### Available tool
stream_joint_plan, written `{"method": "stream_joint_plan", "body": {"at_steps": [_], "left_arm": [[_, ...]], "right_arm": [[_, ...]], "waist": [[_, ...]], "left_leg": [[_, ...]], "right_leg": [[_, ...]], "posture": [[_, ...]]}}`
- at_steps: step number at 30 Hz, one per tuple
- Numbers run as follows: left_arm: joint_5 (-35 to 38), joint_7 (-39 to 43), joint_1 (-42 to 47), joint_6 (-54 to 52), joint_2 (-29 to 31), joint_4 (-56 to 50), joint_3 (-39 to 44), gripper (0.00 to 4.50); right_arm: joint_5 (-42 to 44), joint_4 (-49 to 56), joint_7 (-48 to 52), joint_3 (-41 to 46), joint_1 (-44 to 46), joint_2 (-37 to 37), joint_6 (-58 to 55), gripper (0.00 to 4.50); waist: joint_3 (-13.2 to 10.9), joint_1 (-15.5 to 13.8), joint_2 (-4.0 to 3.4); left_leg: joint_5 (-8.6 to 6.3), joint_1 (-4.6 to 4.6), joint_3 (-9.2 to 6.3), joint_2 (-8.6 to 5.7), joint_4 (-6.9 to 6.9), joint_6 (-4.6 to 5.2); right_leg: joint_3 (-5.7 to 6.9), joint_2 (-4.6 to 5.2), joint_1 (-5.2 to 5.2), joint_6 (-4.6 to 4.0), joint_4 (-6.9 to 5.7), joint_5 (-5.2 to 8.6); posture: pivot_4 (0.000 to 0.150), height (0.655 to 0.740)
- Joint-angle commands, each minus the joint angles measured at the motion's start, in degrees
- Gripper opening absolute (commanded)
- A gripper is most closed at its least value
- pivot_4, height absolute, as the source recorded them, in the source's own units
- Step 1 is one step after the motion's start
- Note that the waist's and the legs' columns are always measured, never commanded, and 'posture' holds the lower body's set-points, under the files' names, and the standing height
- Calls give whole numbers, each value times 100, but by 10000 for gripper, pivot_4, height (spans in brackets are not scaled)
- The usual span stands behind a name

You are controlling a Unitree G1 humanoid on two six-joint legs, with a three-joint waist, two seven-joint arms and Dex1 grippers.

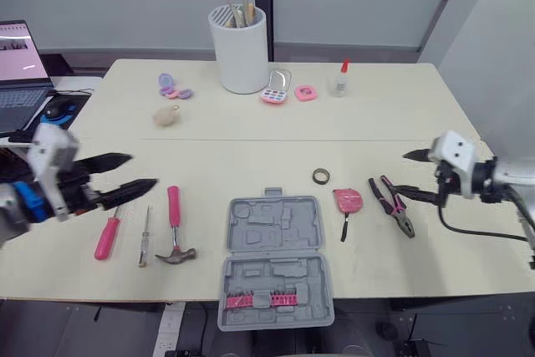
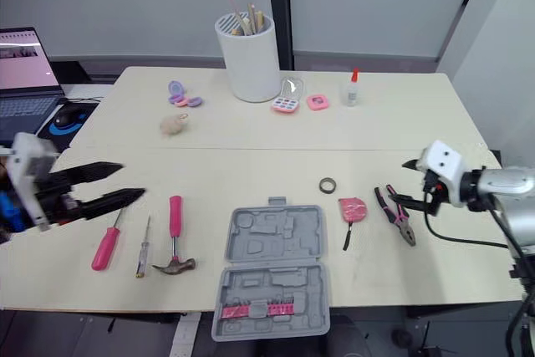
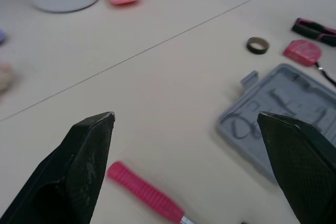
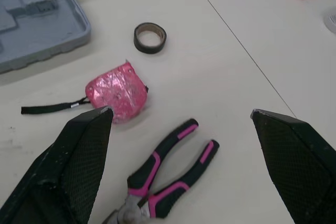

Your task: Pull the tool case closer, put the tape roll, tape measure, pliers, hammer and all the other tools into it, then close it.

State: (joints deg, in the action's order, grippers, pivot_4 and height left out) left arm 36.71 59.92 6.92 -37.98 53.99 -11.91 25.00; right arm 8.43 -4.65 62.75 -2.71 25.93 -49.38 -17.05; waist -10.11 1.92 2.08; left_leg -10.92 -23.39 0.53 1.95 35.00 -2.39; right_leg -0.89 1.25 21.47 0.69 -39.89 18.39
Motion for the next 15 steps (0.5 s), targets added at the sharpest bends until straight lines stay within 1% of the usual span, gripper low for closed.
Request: {"method": "stream_joint_plan", "body": {"at_steps": [1,4,5,8,10,12,14,15], "left_arm": [[250,-282,288,-24,-336,-804,-519,45000],[84,-601,435,64,-681,-1139,-1003,45000],[34,-658,422,229,-855,-1242,-1121,45000],[-322,-615,342,650,-997,-1422,-1551,45000],[-395,-648,372,609,-1016,-1401,-1760,45000],[-199,-590,353,566,-1116,-1412,-1787,45000],[-188,-667,347,648,-1236,-1448,-1813,45000],[-214,-648,332,696,-1270,-1465,-1859,45000]], "right_arm": [[-232,270,-239,-387,348,341,-122,44678],[-491,210,-373,-746,490,652,-106,44678],[-606,163,-437,-869,510,736,-64,42953],[-855,-45,-683,-1103,592,1026,-45,35027],[-974,-114,-795,-1237,586,1219,-69,28130],[-1059,-82,-877,-1330,563,1374,-126,28130],[-1146,-182,-1036,-1361,589,1521,-116,28130],[-1213,-277,-1126,-1382,617,1593,-55,26035]], "waist": [[0,0,0],[0,-10,0],[0,-11,0],[2,-12,4],[2,-12,4],[1,-9,3],[1,-8,3],[1,-11,3]], "left_leg": [[0,-3,-2,-1,0,0],[0,-6,-7,-4,0,-1],[0,-6,-7,-6,1,-1],[0,-10,-8,-10,7,-1],[0,-10,-8,-11,9,-1],[0,-8,-9,-10,9,-1],[0,-8,-11,-7,9,0],[1,-8,-12,-8,10,0]], "right_leg": [[0,-2,2,0,-1,0],[3,-5,1,0,0,0],[2,-5,1,0,1,0],[2,-5,0,0,3,0],[1,-5,1,0,2,0],[2,-5,0,0,0,0],[4,-6,0,0,-2,0],[5,-7,-1,0,-1,0]], "posture": [[1500,7400],[1500,7400],[1500,7400],[1500,7400],[1500,7400],[1500,7400],[1500,7400],[1500,7400]]}}
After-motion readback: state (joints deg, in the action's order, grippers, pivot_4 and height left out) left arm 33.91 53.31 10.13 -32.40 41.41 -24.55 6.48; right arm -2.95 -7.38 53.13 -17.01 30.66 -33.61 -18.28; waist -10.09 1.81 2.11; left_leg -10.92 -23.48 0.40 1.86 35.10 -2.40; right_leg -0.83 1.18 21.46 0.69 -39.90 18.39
